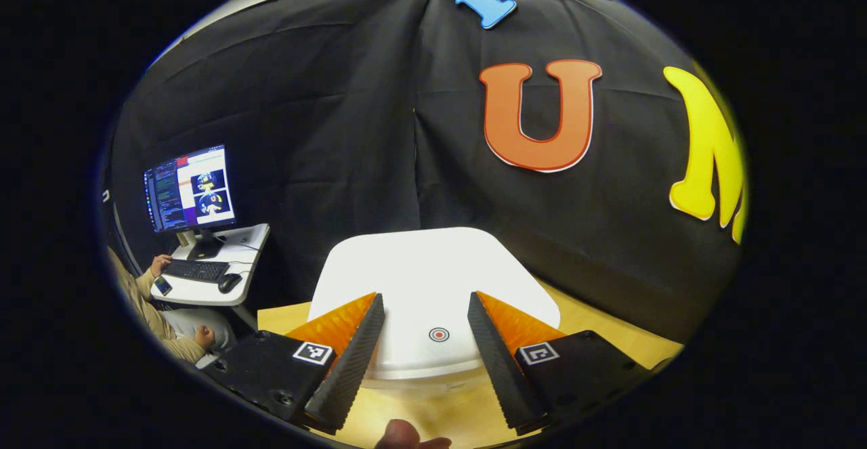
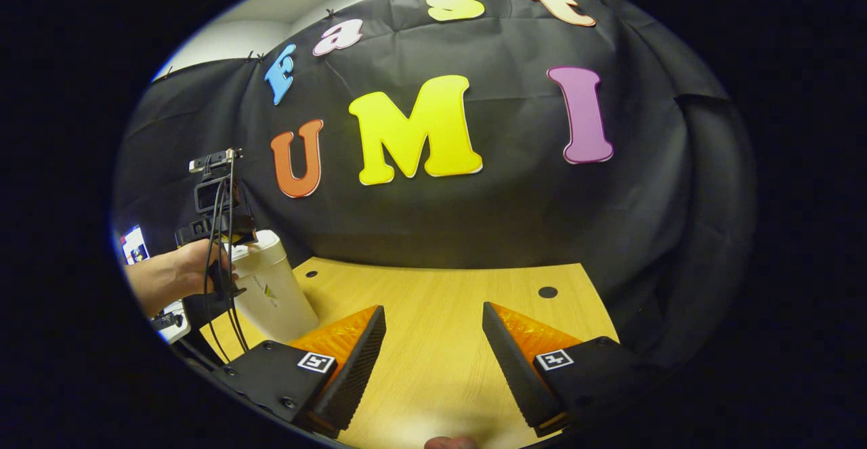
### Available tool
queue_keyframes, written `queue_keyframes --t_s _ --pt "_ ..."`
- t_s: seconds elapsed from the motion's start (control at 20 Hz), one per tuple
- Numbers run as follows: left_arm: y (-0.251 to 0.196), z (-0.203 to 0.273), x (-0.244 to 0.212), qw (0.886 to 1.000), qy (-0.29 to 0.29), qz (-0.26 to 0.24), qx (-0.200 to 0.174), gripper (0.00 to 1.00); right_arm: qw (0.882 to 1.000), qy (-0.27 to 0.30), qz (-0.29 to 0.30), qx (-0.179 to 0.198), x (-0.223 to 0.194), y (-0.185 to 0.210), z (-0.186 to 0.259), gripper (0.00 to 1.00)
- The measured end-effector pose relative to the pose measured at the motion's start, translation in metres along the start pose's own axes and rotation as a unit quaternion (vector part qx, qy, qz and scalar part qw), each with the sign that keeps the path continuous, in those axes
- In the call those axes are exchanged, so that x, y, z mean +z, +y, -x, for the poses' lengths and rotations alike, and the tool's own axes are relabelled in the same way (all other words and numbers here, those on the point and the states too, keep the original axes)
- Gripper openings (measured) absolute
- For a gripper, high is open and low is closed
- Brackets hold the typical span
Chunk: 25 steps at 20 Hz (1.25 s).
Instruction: Press the lid of the desktop garbage bin to open it, pick up the crumpled paper on the desktop and throw it into the bin, then pick up the pop can on the desktop and drop it into the bin, and finally close the garbage bin lid.
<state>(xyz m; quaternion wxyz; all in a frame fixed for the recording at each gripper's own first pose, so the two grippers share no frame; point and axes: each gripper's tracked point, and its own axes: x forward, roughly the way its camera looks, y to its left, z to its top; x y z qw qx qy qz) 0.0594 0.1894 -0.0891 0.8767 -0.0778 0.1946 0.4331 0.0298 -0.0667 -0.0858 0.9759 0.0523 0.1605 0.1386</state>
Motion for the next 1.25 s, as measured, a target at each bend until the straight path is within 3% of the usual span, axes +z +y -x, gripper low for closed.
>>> queue_keyframes --t_s 0.2,0.35,0.5,0.7,1.1,1.25 --pt "-0.01 0.032 0.03 0.995 -0.055 -0.004 -0.086 0.85 1.0 -0.025 0.011 -0.015 0.016 0.016 0.007 0.92" --pt "-0.016 0.062 0.055 0.983 -0.1 -0.034 -0.147 0.85 0.999 -0.045 0.02 -0.017 0.032 0.033 0.016 0.92" --pt "-0.038 0.088 0.07 0.962 -0.136 -0.058 -0.228 0.87 0.997 -0.067 0.024 -0.034 0.048 0.043 0.021 0.91" --pt "-0.075 0.145 0.067 0.924 -0.165 -0.059 -0.34 0.86 0.993 -0.095 0.015 -0.065 0.073 0.044 0.027 0.89" --pt "-0.082 0.22 0.052 0.873 -0.186 -0.067 -0.447 0.87 0.983 -0.147 0.019 -0.107 0.107 0.054 0.047 0.92" --pt "-0.08 0.232 0.034 0.866 -0.171 -0.08 -0.463 0.89 0.98 -0.159 0.022 -0.114 0.111 0.06 0.053 0.91"
